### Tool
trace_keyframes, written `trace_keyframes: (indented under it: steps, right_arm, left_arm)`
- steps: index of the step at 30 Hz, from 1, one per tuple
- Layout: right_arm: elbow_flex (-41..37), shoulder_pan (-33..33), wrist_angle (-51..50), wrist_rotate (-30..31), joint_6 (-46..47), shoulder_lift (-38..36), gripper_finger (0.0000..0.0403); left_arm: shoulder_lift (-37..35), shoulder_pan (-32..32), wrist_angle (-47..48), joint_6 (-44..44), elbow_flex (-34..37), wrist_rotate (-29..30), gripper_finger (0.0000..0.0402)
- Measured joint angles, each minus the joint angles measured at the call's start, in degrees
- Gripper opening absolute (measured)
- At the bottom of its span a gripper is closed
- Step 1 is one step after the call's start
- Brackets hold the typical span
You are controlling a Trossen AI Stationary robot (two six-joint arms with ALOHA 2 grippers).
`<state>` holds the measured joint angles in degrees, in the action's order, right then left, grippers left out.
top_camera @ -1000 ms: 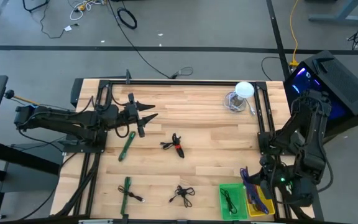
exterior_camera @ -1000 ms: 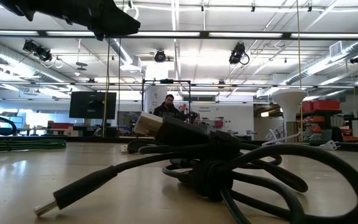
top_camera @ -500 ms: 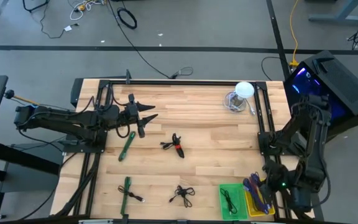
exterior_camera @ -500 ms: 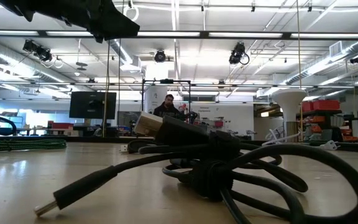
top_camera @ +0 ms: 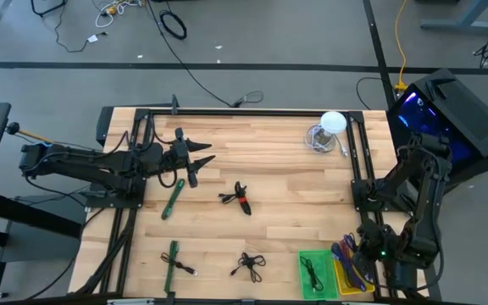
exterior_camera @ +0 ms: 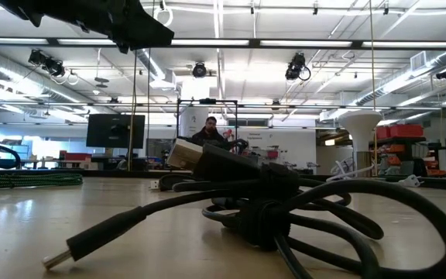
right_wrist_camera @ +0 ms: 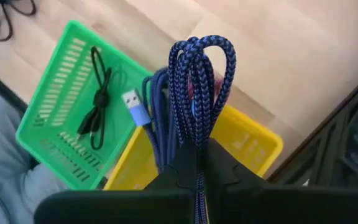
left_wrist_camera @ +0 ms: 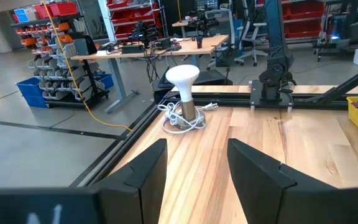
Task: Pick & Place USB Port
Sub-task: Put the blue and black charger cable into the yellow basket, then put the top green and black charger cable into the yellow basket
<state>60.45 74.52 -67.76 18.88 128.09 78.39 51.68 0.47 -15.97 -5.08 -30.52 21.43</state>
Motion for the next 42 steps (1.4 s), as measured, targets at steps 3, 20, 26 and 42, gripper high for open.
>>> trace_keyframes:
  steps: [3, 20, 26, 42]
  right_arm:
    - [0.0, 0.0, -1.56, 0.15, 0.42, 0.0, 0.0006]
    - [-5.64, -0.5, 3.49, -1.99, -0.91, 0.0, 0.0106]
    - [-5.64, -0.5, 2.22, -0.15, -4.82, -0.31, 0.0131]
    - [-5.64, -13.4, -1.61, 22.07, -19.77, -6.06, 0.012]
  left_arm:
    - [0.0, 0.0, 0.0, 0.0, 0.0, 0.0, 0.0174]
    - [0.0, 0.0, 1.36, -0.09, 0.0, 0.0, 0.0174]
    - [0.0, 0.0, 1.33, -0.11, 0.0, 0.0, 0.0174]
    - [0.0, 0.11, 2.74, -0.04, 0.0, 0.0, 0.0174]
